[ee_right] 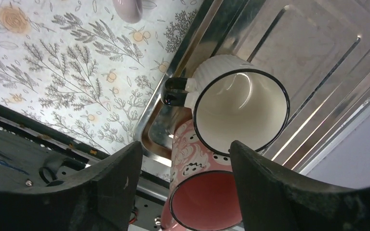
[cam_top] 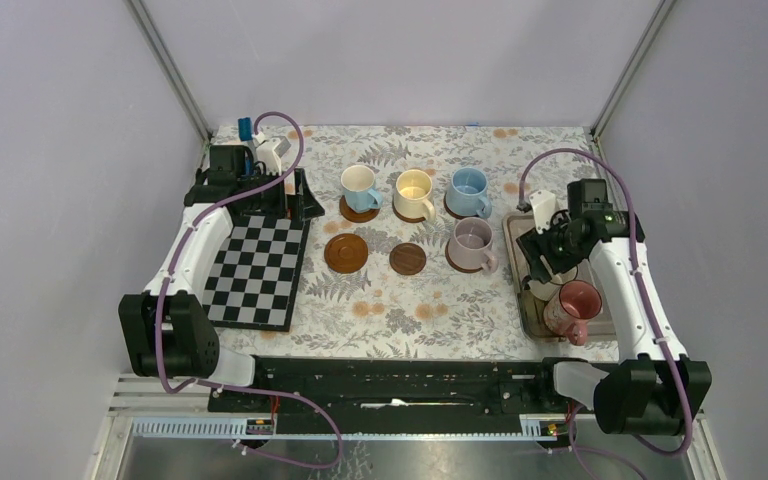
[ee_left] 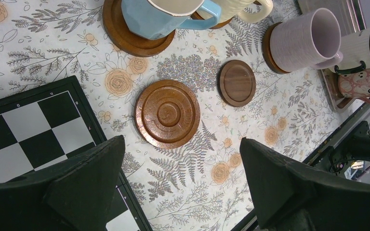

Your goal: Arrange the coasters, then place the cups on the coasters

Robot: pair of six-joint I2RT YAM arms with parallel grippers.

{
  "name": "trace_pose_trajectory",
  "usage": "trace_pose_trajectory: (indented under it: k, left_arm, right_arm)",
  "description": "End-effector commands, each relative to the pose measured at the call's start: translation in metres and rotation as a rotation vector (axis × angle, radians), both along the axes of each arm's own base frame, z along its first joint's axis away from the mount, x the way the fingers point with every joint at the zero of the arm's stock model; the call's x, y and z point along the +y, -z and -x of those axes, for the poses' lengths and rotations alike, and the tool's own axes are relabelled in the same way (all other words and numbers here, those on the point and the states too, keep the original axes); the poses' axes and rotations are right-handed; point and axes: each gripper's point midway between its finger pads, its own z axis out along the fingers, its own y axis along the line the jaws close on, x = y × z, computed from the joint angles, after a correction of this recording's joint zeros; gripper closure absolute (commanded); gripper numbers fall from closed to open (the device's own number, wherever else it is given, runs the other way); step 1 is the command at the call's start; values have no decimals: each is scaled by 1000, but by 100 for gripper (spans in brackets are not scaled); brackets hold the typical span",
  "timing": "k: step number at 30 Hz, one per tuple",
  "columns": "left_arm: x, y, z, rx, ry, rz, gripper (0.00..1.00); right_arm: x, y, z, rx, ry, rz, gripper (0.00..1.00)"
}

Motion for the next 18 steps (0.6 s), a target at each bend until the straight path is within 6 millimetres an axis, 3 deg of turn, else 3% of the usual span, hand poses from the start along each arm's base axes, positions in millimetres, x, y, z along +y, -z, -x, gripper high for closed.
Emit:
trace_pose_trajectory:
  k: [1, 7, 13, 18]
  left_arm:
    - [-7, -18, 0, -74, 43, 24, 1]
    - [-7, -22, -1, -79, 40, 30, 1]
    - [-4, -23, 1, -91, 30, 13, 1]
    - [-6, -24, -1, -79, 36, 19, 1]
  right_arm:
    - [-5, -14, 0, -40, -188, 51, 28]
    - [5, -21, -18, -67, -519, 109, 30]
    - [22, -3, -7, -33, -765, 131, 29]
    - [23, 20, -5, -20, -881, 196, 29]
